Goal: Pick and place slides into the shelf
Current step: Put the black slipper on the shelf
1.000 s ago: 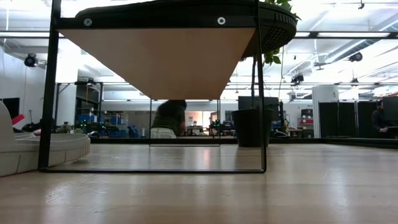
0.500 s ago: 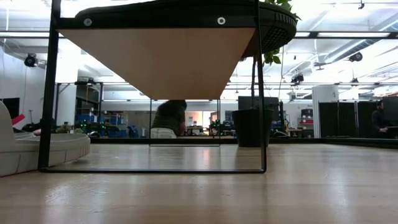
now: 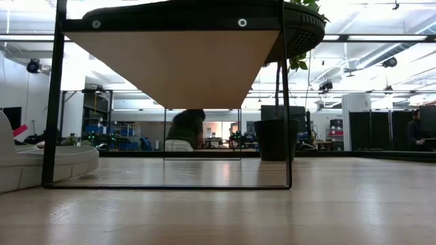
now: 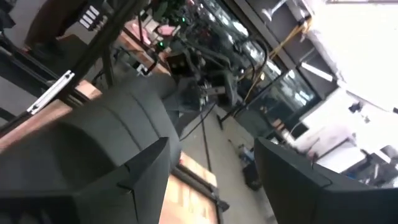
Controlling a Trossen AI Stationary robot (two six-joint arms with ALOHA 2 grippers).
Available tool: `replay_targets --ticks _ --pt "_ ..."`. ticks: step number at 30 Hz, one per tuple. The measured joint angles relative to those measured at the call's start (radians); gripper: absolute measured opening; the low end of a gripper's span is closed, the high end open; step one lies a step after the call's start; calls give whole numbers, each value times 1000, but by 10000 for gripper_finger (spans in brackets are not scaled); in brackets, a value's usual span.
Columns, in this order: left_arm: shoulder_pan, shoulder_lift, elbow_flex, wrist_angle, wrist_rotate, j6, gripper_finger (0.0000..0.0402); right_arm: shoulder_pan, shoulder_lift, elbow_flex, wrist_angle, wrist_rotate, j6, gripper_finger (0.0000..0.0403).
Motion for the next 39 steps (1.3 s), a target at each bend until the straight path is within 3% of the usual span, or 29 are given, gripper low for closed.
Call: replay_targets --ticks 4,10,13,22,28,33,36,39 --pt "0 13 5 0 -37 3 47 -10 -1 0 -24 0 159 224" --pt "1 10 7 1 -78 10 47 -28 -39 10 -21 0 730 224" --pt "1 9 7 1 -87 3 47 -43 -48 -1 -52 1 843 224" --pt "1 -19 3 -8 -99 -26 47 8 -28 -4 -270 0 555 224" --pt "0 -85 3 -34 -175 -24 47 71 -29 -2 -263 -1 463 224" --pt "1 -116 3 -5 -177 -28 47 94 -13 -2 -266 -5 382 224" --pt "0 -111 2 1 -162 -33 47 92 21 -3 -258 17 234 224" --pt "0 -98 1 -3 -162 -52 47 92 61 -4 -185 107 78 224"
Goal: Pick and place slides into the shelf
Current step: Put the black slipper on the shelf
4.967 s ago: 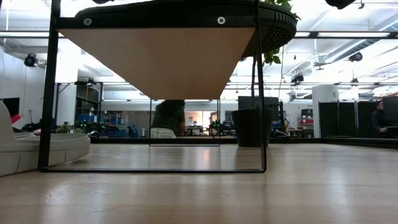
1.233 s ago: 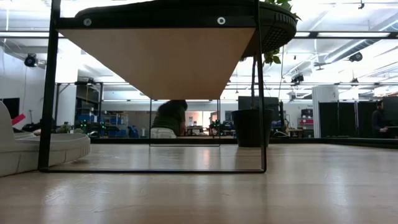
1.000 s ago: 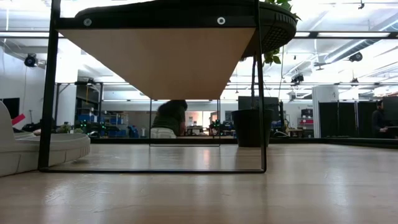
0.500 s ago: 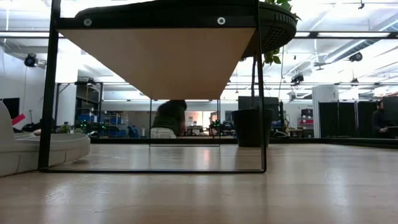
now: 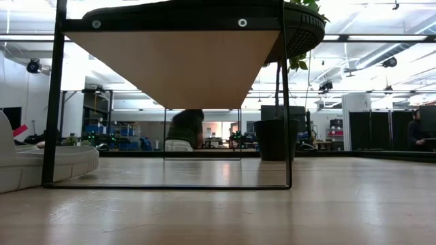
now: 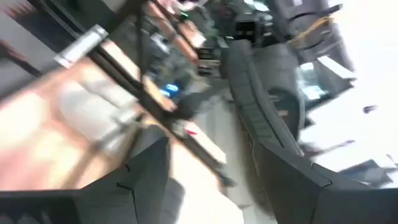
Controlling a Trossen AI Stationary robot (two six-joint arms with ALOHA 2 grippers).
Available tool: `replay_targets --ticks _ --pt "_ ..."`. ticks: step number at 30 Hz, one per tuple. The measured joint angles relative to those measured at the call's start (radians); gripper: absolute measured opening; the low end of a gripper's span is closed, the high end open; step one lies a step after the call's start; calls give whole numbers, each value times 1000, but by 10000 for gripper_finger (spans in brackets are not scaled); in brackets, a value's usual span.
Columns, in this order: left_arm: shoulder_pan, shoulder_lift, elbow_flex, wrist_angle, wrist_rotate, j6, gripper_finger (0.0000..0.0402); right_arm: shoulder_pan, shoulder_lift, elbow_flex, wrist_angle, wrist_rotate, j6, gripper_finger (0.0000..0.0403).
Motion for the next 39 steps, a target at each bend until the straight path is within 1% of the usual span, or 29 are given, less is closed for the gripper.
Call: replay_targets --ticks 3,6,9,16,19,32,39 --pt "0 3 0 9 -3 -1 47 3 25 0 89 90 -116 224" --pt "1 2 0 4 -8 -4 47 3 36 0 104 112 -162 224" --pt "1 2 0 -2 -16 -27 47 2 36 0 107 113 -159 224" --pt "1 2 -2 -4 -18 -30 47 1 36 0 102 97 -151 224" --pt "1 2 -3 7 9 -33 47 -11 36 1 100 103 -163 224" --pt "-1 21 -12 27 62 -29 47 -40 22 5 105 93 -162 224" --pt "0 27 -11 38 53 -27 46 -48 19 15 114 18 -127 224"
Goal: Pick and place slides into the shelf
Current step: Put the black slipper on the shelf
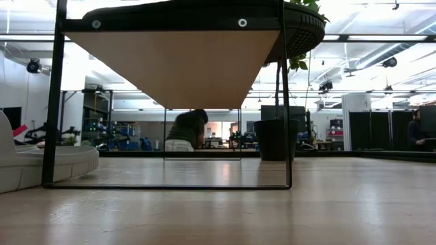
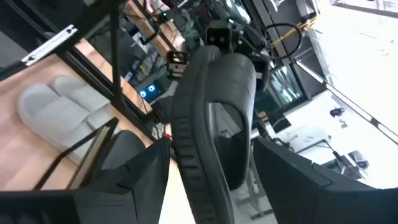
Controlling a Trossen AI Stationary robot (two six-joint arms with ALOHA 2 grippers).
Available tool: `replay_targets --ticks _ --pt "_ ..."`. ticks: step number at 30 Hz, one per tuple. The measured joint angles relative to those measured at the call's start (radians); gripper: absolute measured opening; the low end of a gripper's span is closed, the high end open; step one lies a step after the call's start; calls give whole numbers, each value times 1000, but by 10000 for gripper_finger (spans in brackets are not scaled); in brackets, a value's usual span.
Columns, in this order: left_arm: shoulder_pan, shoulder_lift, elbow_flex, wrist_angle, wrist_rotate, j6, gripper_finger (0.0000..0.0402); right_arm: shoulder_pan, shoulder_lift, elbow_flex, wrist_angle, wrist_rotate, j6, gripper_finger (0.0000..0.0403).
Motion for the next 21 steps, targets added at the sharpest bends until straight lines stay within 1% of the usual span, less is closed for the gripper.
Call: replay_targets --ticks 2,6,12,15,18,21 --pt "0 3 0 14 6 0 46 -14 0 -1 0 -9 18 224" --pt "0 4 0 44 11 7 46 -53 0 -2 -6 -99 59 224" --pt "0 4 -3 35 10 6 46 -85 0 2 -13 -102 58 224" --pt "0 4 -2 35 10 6 46 -95 0 3 -12 -124 79 222" --pt "0 4 -2 35 10 7 46 -106 0 1 -19 -153 128 212" --pt "0 4 -2 38 10 7 46 -112 0 0 -33 -166 160 192"
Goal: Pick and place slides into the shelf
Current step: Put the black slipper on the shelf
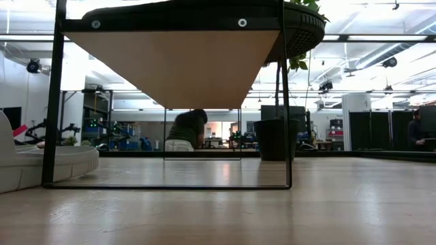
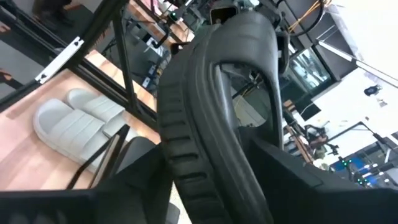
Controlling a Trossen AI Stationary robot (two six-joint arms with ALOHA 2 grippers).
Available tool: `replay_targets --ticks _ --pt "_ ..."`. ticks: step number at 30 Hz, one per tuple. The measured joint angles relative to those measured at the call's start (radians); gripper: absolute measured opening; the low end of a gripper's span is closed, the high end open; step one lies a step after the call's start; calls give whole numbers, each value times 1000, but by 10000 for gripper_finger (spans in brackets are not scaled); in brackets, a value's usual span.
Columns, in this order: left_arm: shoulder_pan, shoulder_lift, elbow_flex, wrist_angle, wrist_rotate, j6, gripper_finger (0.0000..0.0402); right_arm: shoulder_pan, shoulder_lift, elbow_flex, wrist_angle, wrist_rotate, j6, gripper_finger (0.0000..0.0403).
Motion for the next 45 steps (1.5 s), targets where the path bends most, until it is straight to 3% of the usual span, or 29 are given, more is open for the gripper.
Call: replay_targets --ticks 4,10,17,29,36,40,45 --pt "0 0 0 -2 0 -1 46 -2 0 -2 -7 -11 3 144" --pt "0 0 0 4 -3 -13 46 -2 0 -3 -15 -18 -44 36" --pt "-1 -1 2 12 -39 -57 79 -3 1 -5 -3 -1 -56 35" --pt "0 -2 0 12 -111 -89 97 -7 1 -7 -32 63 -49 35" --pt "0 -4 0 3 -206 -93 179 -10 0 -7 -61 117 -46 35" --pt "0 -12 4 -5 -248 -203 225 -10 -2 -7 -130 150 -4 35" --pt "-2 -63 2 -13 -272 -246 243 -11 -14 -7 -214 158 69 35"
